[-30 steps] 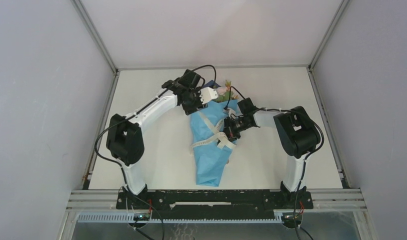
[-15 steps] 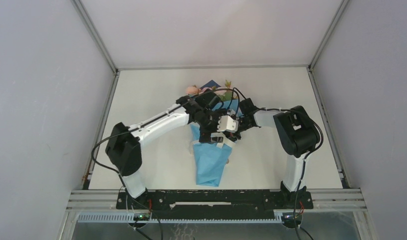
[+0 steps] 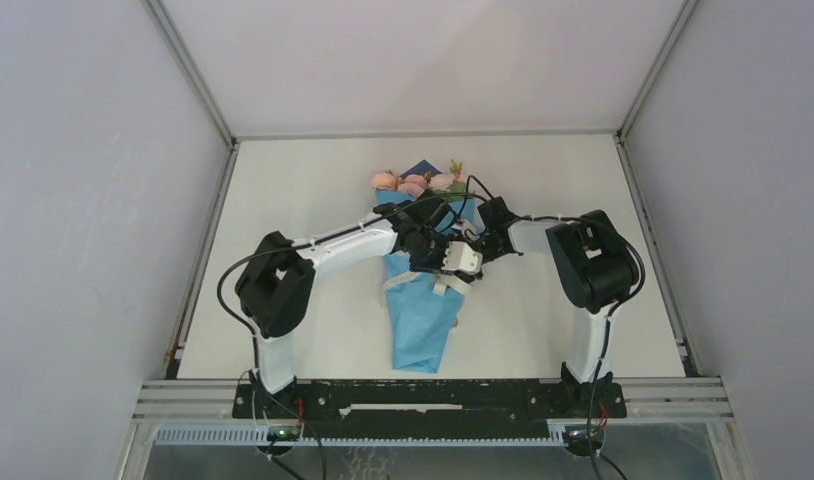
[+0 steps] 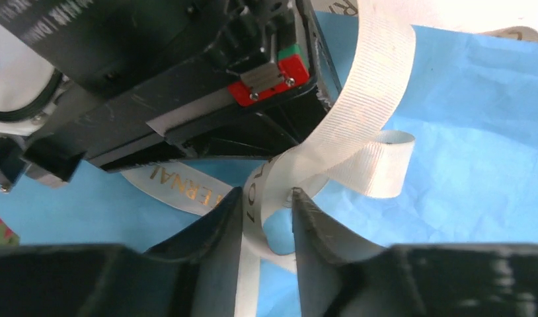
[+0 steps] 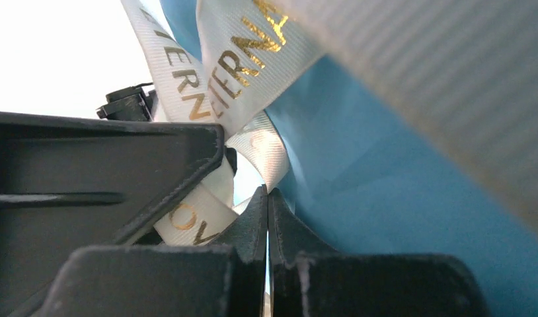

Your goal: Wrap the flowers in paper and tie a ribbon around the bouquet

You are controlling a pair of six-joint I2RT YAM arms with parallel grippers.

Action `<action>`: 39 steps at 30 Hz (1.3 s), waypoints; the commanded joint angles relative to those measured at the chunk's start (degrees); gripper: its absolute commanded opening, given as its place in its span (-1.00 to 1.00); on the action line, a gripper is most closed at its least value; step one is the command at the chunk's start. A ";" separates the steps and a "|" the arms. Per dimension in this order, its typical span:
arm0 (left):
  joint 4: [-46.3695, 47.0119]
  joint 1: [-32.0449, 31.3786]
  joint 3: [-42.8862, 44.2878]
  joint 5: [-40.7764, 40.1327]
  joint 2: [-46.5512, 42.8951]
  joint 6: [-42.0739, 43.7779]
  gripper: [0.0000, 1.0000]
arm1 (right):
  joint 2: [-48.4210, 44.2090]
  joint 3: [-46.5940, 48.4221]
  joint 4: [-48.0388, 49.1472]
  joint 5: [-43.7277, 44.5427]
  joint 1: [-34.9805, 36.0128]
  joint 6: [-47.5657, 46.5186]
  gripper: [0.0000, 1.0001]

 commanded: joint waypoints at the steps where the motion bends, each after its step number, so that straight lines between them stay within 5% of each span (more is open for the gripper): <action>1: 2.56 -0.10 -0.85 0.89 0.55 1.03 -0.51 | -0.69 1.69 0.39 -1.43 -0.96 0.63 -0.99; 3: 1.89 0.01 0.01 1.63 0.45 -0.61 -0.97 | -1.40 1.72 -0.87 -0.61 -1.37 -0.28 -0.86; 10: 0.75 4.05 3.26 6.72 0.85 -9.88 -1.00 | -8.86 2.81 -5.00 3.99 -9.47 -1.96 -0.24; 17: -0.50 7.91 7.89 9.43 6.53 -18.44 -1.00 | -18.85 0.12 -3.04 11.81 -12.06 -0.42 -0.16; 27: -1.86 9.91 9.15 14.56 7.72 -20.89 -1.00 | -41.53 -24.38 25.76 27.23 0.29 8.24 -0.35; 39: -1.77 9.91 8.55 14.66 8.25 -20.97 -1.00 | -36.71 -24.86 26.42 48.48 9.07 9.77 -0.04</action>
